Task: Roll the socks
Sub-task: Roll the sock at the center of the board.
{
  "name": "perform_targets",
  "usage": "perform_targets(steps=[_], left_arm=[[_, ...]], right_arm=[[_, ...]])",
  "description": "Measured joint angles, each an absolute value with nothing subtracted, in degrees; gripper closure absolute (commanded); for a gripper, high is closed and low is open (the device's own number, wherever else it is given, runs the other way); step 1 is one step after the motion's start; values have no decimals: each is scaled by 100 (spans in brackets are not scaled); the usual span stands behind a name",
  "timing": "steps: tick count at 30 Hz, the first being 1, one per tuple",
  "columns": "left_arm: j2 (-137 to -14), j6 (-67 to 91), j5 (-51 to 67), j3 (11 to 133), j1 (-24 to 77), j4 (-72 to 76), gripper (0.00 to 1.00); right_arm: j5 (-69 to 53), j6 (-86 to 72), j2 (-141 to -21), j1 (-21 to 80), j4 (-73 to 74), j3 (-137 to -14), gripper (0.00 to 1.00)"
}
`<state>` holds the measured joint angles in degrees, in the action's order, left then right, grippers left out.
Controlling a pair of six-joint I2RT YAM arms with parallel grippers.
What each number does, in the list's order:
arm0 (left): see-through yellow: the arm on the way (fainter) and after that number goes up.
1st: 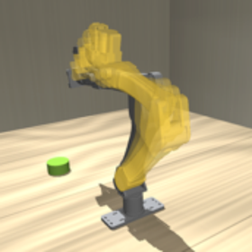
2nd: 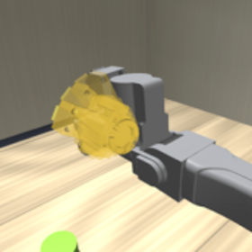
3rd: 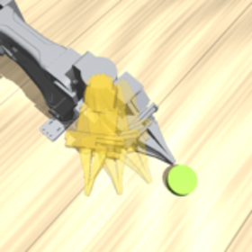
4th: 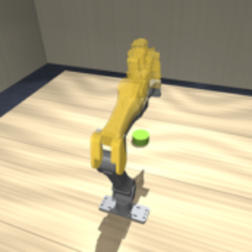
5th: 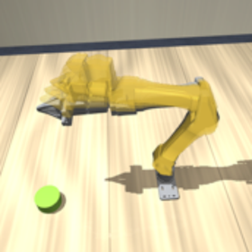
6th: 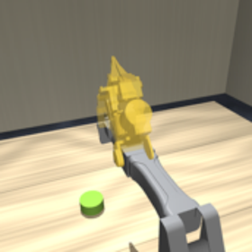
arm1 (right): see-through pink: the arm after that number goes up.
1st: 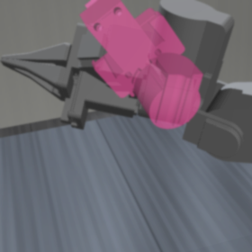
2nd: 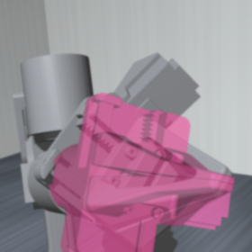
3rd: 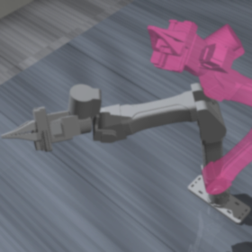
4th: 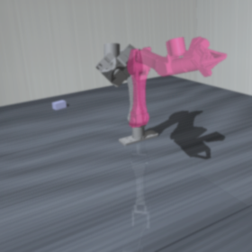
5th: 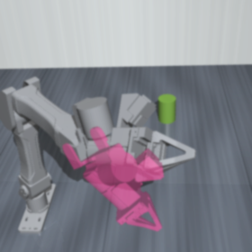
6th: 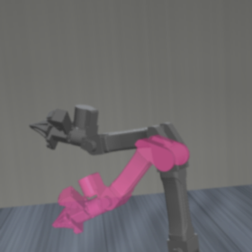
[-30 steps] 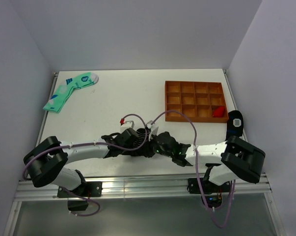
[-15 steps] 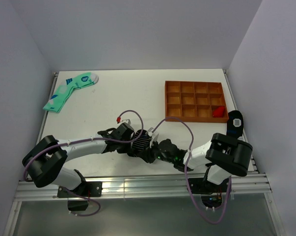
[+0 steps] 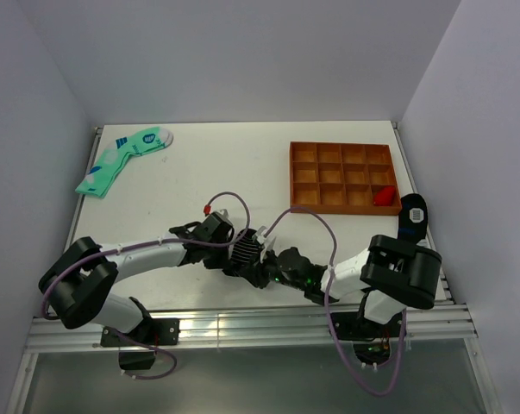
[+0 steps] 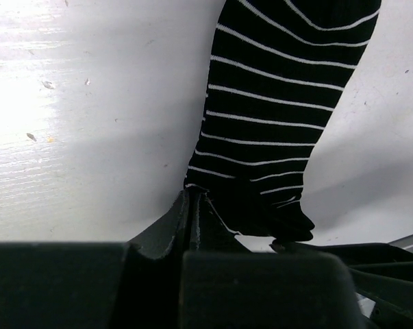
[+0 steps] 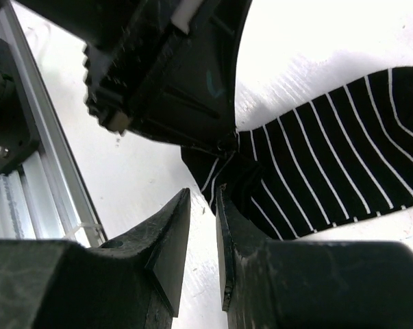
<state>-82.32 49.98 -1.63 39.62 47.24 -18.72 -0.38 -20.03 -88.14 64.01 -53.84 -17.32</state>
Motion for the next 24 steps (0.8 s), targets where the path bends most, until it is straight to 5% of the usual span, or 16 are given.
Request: perform_targets(steps=[24], left_arm=[[-8241,4856,390,4147,4412,-2023,100]], right_arm=[[226,-1538,-9478,6624,-5258,-2206,71]])
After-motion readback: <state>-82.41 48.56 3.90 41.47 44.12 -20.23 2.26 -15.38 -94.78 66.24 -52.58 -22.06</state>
